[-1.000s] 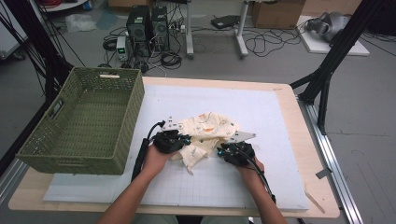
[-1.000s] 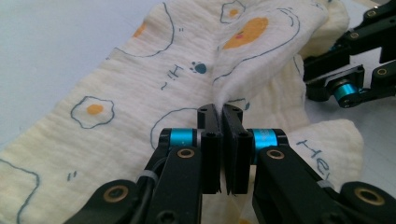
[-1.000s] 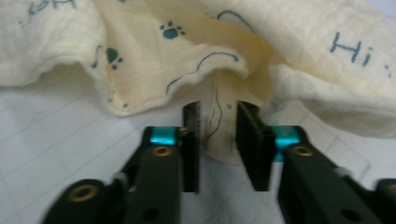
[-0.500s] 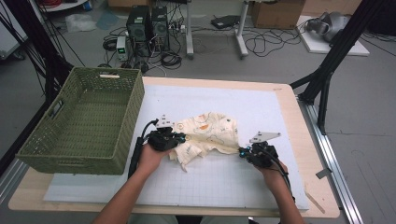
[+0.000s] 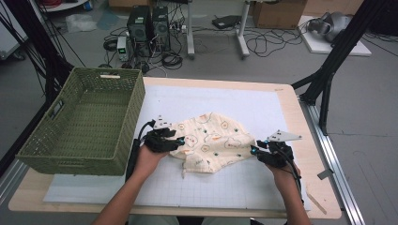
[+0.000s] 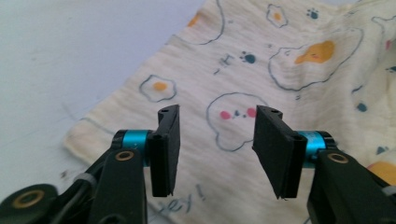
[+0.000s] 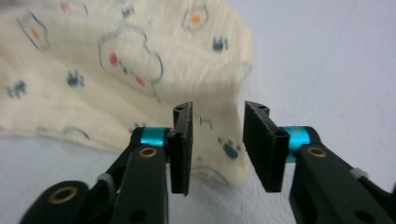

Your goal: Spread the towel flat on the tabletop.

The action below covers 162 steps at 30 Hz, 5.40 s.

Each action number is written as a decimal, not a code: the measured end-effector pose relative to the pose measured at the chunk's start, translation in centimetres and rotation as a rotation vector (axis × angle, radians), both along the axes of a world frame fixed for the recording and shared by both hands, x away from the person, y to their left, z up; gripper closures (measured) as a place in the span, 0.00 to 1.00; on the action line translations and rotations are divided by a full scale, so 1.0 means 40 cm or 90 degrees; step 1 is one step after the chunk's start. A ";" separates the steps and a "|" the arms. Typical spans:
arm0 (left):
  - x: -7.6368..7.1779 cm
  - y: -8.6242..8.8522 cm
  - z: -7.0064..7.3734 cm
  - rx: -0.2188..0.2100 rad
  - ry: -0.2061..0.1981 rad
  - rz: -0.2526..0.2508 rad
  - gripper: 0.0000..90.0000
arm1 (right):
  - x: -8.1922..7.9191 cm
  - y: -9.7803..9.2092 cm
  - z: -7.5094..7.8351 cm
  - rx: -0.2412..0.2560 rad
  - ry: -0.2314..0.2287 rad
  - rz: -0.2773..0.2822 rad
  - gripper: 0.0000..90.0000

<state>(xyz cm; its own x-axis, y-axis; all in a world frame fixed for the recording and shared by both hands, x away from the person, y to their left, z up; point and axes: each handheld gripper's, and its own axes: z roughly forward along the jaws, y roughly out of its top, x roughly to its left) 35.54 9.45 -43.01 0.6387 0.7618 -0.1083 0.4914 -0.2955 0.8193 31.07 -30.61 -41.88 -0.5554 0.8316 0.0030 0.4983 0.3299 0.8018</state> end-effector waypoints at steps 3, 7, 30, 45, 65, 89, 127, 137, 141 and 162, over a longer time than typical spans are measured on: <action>0.005 0.017 -0.017 0.010 0.018 0.027 0.48 | 0.002 0.006 0.000 0.025 -0.004 0.010 0.62; 0.005 0.016 -0.034 0.036 0.044 0.029 0.46 | 0.006 0.037 -0.020 0.044 0.024 0.070 0.62; 0.014 0.036 -0.029 0.094 0.010 0.075 0.97 | -0.067 0.155 -0.063 0.034 0.167 0.282 0.98; 0.021 0.052 -0.025 0.034 0.001 0.094 0.71 | -0.045 0.099 -0.006 0.127 0.068 0.157 0.59; 0.017 0.044 -0.034 0.035 0.007 0.086 0.62 | 0.048 0.125 -0.060 -0.028 0.074 0.058 0.97; 0.010 0.037 -0.026 -0.001 0.000 0.071 0.59 | -0.011 -0.002 -0.008 0.006 -0.008 -0.025 0.70; 0.000 0.027 -0.024 0.014 0.011 0.059 0.59 | 0.168 0.130 -0.066 0.073 0.051 0.108 0.69; -0.001 0.024 -0.022 0.009 0.007 0.059 0.59 | 0.156 0.148 -0.059 -0.062 -0.012 0.072 0.95; -0.001 0.024 -0.022 0.006 0.007 0.060 0.59 | 0.155 0.123 -0.049 -0.105 -0.037 0.012 0.95; 0.106 -0.020 -0.006 0.006 0.002 0.045 0.60 | 0.135 0.030 -0.006 -0.047 -0.067 -0.125 0.72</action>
